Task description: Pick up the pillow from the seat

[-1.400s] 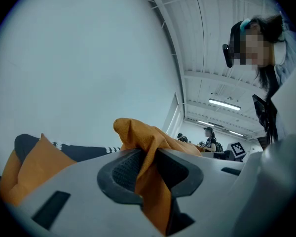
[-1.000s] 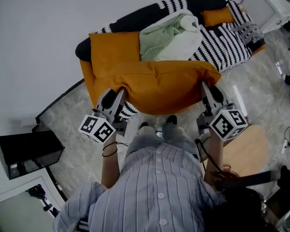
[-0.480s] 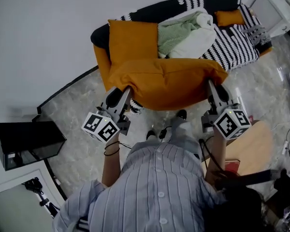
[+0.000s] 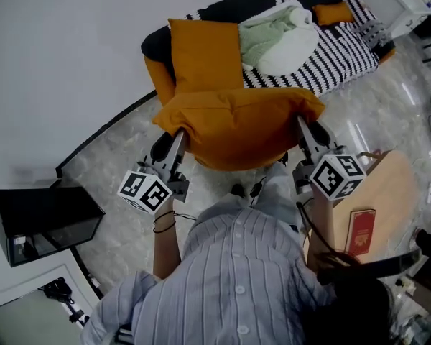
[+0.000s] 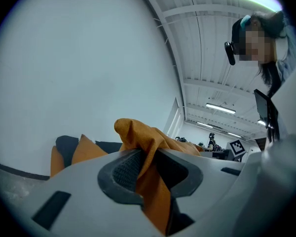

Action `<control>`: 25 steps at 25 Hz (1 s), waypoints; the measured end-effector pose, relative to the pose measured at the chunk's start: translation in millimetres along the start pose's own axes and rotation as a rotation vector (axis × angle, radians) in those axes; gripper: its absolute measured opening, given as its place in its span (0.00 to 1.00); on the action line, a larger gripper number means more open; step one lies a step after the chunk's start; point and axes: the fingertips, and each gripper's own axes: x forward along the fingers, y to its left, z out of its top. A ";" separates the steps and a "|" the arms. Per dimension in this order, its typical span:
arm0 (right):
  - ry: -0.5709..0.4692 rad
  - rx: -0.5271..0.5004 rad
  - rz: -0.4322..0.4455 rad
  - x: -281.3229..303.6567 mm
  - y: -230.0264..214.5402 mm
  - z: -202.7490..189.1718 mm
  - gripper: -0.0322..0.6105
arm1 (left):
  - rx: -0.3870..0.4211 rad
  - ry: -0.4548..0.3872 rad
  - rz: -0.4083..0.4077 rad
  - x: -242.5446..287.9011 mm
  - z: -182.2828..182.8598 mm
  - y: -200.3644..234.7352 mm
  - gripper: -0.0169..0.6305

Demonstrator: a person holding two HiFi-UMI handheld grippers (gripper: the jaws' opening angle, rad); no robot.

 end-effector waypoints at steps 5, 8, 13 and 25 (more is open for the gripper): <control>0.029 -0.001 -0.023 -27.2 23.8 -27.1 0.17 | -0.023 -0.005 -0.002 -35.9 -10.2 -0.8 0.19; 0.033 -0.007 -0.038 -41.5 30.9 -32.8 0.17 | -0.033 -0.005 -0.011 -47.4 -15.0 -6.0 0.19; 0.036 -0.020 -0.055 -62.8 34.8 -39.4 0.17 | -0.046 0.009 -0.019 -61.2 -26.2 -17.9 0.19; 0.027 -0.043 -0.067 -89.3 24.2 -35.9 0.17 | -0.052 0.024 -0.024 -63.2 -36.7 -44.7 0.19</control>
